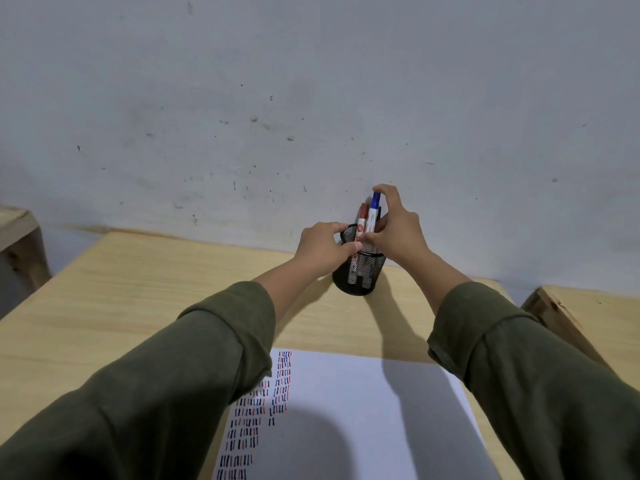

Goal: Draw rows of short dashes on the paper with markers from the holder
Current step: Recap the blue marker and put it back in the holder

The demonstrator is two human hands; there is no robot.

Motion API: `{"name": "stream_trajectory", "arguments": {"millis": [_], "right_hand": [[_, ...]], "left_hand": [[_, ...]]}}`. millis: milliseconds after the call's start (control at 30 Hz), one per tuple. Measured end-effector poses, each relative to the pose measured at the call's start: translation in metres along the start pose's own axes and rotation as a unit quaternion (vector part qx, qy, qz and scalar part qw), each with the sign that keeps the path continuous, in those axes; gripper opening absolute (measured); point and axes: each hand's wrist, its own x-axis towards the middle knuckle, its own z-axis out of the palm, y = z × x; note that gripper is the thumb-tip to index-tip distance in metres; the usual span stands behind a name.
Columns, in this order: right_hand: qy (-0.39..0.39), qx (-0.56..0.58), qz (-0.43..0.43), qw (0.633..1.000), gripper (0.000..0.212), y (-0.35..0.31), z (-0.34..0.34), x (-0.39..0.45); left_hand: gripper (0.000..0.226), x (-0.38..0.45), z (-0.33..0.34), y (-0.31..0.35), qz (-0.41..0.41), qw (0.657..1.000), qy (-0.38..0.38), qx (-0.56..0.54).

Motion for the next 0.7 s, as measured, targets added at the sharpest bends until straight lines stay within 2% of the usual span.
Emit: {"name": "stream_trajectory", "arguments": {"millis": [200,433,600,700], "right_hand": [[0.001,-0.057,0.001,0.998,0.048,0.007,0.003,0.006],[-0.006,-0.087,-0.043,0.995,0.056,0.001,0.002,0.008],[-0.004,-0.116,-0.046,0.992,0.047,0.002,0.0,0.014],[-0.001,-0.095,-0.041,0.995,0.042,0.002,-0.001,0.012]], "left_hand": [[0.052,0.003,0.002,-0.004,-0.009,1.0,0.006,-0.023],[0.05,0.006,0.004,-0.007,-0.005,0.999,0.009,-0.037],[0.05,0.006,0.005,-0.007,-0.006,0.999,0.01,-0.039],[0.052,0.006,0.005,-0.007,-0.01,0.999,0.01,-0.044]]}}
